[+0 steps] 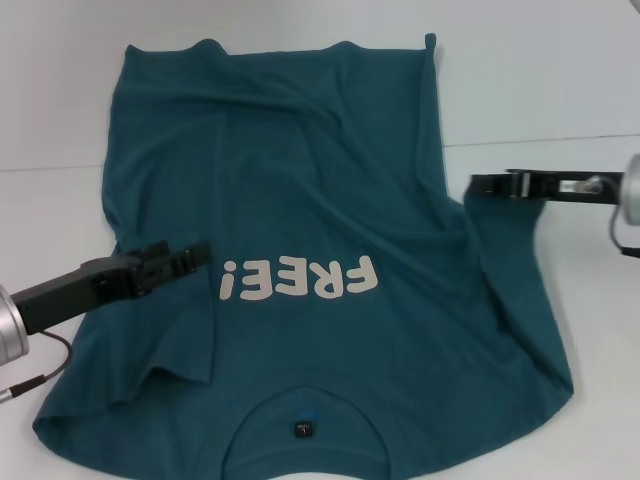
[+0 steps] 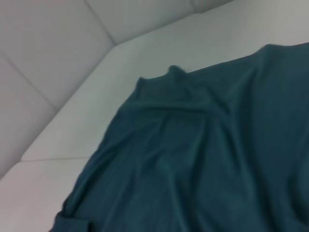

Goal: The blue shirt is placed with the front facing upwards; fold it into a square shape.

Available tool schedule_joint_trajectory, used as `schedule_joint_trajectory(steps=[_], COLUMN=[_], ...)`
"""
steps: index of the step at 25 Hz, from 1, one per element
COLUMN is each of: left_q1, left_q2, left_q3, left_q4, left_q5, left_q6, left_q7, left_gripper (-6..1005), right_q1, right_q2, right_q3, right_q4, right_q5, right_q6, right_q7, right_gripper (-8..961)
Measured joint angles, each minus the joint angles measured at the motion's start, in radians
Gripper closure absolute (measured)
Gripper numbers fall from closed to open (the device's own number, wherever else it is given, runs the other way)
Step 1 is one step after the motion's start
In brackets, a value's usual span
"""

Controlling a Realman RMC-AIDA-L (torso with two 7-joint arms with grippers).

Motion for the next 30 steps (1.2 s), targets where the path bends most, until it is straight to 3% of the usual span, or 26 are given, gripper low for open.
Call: schedule_joint_trajectory(steps=[8,13,17,24,30], left_q1=[-0.001,-0.001,-0.001,-0.004,-0.006], left_q2=[0.000,0.000,0.000,0.000,0.001], left_q3=[0.000,0.000,0.000,0.000,0.003], left_q4=[-0.001,-0.002,-0.002,-0.017,-0.023], left_q5=[0.000,0.000,0.000,0.000,0.000], left_q6=[-0.003,-0.010,-0.011,-0.014,-0.022], left_q7=[0.002,0.002,0.004,0.005,0.005], left_gripper=[96,96,96,96,96], right_q1=[0.029,0.039,0.039,-0.006,-0.048], right_q2=[0.041,0.049,0.049,0.015,-0.017], right_q3=[-0.106,-0.176,-0.178,-0.172,-0.169], right_q4=[0.014,0.038,0.040,0.033,0.040], right_q5=[0.000,0.000,0.009,0.078,0.075], right_q6=[0.072,0.077,0.078,0.060,0.057], right_q7=[-0.001,-0.025,-0.028,-0.031,0.014], right_gripper=[879,875,783,622,301])
